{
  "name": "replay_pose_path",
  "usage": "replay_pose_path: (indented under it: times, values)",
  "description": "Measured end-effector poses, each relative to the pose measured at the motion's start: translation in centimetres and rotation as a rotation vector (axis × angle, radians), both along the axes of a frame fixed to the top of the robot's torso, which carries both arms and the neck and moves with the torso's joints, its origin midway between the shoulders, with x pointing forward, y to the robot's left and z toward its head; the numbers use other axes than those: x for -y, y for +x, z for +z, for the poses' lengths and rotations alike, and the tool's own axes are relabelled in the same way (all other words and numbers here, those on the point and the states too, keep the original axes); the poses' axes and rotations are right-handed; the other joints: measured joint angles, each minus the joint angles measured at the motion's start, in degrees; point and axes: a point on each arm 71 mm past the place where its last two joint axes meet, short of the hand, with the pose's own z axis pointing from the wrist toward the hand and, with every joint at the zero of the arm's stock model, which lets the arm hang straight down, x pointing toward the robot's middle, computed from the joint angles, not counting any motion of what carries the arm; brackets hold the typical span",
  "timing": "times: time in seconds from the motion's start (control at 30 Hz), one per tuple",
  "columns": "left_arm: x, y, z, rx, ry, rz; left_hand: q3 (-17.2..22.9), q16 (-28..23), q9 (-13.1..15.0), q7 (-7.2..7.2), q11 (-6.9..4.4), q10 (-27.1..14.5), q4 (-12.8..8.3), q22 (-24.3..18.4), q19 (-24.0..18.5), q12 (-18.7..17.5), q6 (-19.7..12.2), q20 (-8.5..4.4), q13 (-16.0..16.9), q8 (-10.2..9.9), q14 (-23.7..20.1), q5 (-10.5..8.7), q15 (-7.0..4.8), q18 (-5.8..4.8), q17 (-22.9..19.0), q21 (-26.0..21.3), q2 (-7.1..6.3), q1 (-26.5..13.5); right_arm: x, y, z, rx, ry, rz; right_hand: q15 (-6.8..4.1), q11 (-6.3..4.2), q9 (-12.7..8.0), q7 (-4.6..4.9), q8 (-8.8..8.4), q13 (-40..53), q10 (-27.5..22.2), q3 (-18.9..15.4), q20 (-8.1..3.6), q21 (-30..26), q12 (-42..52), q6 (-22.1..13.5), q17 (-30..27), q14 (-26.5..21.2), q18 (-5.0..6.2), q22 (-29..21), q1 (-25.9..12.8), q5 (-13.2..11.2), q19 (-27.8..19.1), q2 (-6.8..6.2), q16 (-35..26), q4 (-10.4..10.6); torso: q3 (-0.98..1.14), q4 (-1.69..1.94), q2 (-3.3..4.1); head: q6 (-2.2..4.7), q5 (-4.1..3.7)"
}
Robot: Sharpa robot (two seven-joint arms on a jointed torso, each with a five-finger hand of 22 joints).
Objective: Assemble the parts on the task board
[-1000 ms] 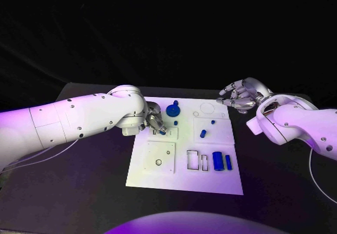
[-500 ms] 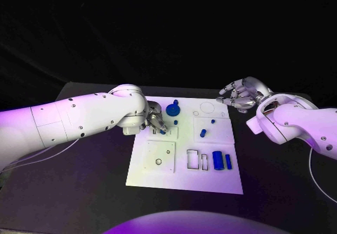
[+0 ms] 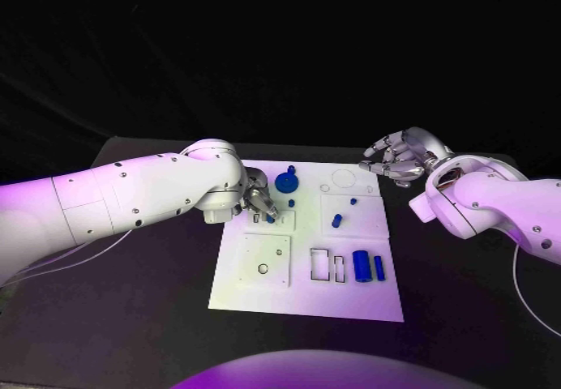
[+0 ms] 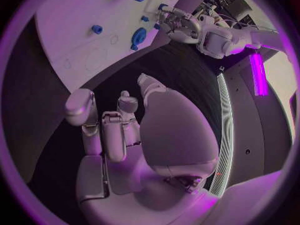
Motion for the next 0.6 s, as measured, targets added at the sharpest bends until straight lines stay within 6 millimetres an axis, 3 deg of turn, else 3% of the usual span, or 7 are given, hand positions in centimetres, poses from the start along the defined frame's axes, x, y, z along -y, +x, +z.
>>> replay_pose_path:
  times: [0.3,0.6]
  values:
    - [-0.04,0.2,-0.12,-0.002,0.002,0.008,-1.8,0.0,-0.6,-0.14,0.0,0.0,2.5,0.1,0.2,0.0,0.7,-0.21,0.1,-0.2,0.0,-3.17,0.0,0.0,0.0,0.0,-0.15,-0.6,0.01,-0.03,0.01,0.0,0.0,0.0,0.0,0.0,0.0,0.0,0.0,-0.1,0.0,0.2,0.0,0.0,0.0,0.0,0.0,0.0,0.0,0.0,-0.3,0.0,0.0,-0.29,0.0,0.2,0.0,0.03,0.01,0.03,-0.12]
    - [-0.12,0.36,-0.21,-0.006,0.004,0.015,-4.0,0.0,-0.9,-0.08,0.01,0.0,4.8,0.2,0.2,0.0,1.2,-0.21,0.1,-0.2,0.0,-3.51,0.0,0.0,0.0,-0.3,-0.91,-1.3,0.05,-0.05,0.01,0.0,0.0,0.0,0.0,0.0,0.0,0.0,0.28,-0.1,0.0,0.2,0.0,0.0,0.0,0.0,0.0,0.0,0.0,0.0,-0.8,0.0,0.0,-0.18,0.0,0.2,-0.02,0.03,0.01,-0.07,-0.13]
